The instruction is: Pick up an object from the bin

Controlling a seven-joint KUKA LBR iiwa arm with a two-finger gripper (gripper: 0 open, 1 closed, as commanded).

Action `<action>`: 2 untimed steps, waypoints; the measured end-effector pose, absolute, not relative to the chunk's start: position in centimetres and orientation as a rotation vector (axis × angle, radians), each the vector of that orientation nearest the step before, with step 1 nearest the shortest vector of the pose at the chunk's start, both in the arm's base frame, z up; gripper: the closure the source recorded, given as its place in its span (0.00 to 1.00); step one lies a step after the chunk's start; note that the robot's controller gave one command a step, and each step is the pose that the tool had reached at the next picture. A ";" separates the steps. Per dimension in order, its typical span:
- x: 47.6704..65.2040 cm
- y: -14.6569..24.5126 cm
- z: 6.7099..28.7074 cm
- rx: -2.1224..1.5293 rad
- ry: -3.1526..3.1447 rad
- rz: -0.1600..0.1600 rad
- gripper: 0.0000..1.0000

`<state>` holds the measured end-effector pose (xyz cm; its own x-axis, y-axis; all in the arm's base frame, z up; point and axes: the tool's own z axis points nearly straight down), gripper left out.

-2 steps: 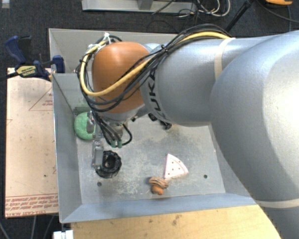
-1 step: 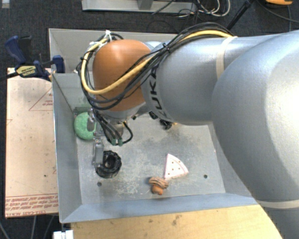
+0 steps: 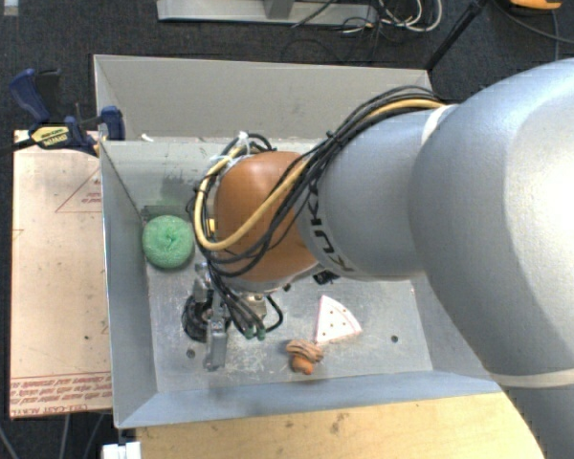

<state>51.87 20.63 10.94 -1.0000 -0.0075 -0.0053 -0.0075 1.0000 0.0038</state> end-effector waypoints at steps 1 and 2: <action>59.3 17.7 7.9 -0.229 3.111 0.015 1.00; 59.3 17.7 7.9 -0.229 3.111 0.015 1.00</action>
Offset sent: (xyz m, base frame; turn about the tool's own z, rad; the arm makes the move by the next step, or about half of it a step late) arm 0.0000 0.0000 0.0000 0.0000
